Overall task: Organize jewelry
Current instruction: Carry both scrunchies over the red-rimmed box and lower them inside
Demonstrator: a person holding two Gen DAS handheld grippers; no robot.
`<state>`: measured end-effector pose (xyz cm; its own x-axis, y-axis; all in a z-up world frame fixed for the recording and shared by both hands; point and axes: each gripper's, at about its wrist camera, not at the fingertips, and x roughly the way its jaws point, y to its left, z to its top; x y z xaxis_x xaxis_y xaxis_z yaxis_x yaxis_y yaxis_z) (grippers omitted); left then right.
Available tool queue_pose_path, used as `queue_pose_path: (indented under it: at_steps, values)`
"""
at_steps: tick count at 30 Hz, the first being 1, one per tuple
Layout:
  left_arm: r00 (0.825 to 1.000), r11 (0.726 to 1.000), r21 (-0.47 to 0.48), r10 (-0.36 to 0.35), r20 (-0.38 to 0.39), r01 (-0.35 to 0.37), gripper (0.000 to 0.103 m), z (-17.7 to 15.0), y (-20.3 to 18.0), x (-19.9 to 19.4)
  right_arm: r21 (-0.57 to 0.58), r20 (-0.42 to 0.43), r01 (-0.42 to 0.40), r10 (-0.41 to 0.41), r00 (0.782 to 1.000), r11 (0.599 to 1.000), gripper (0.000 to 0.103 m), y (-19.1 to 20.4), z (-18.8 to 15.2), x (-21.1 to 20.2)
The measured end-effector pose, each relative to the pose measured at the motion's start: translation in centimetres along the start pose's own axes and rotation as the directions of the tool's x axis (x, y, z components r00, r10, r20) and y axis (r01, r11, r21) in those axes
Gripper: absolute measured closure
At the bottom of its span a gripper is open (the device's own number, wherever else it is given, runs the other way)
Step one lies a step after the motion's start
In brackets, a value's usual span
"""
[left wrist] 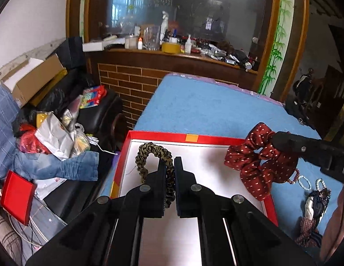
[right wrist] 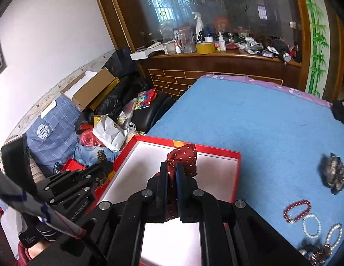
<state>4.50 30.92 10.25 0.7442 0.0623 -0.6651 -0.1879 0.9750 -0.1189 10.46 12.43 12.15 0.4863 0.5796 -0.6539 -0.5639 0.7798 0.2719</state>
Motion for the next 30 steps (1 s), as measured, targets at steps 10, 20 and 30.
queue_pose_path:
  at_steps: [10, 20, 30]
  values:
    - [0.995, 0.999, -0.041, -0.034, -0.095, 0.031, 0.097, 2.4, 0.9, 5.9, 0.083, -0.047, -0.030, 0.034, 0.998, 0.996, 0.095, -1.2, 1.3, 5.3]
    - [0.983, 0.999, -0.038, -0.014, -0.183, 0.007, 0.097, 2.0, 0.2, 10.8, 0.106, -0.115, 0.018, -0.006, 0.993, 0.994, 0.095, -3.9, 0.9, 8.5]
    - [0.976, 0.999, -0.039, -0.015, -0.219, 0.006, 0.097, 1.5, -0.6, 12.6, 0.123, -0.153, 0.087, -0.067, 0.986, 0.989, 0.093, -5.7, 0.4, 9.7]
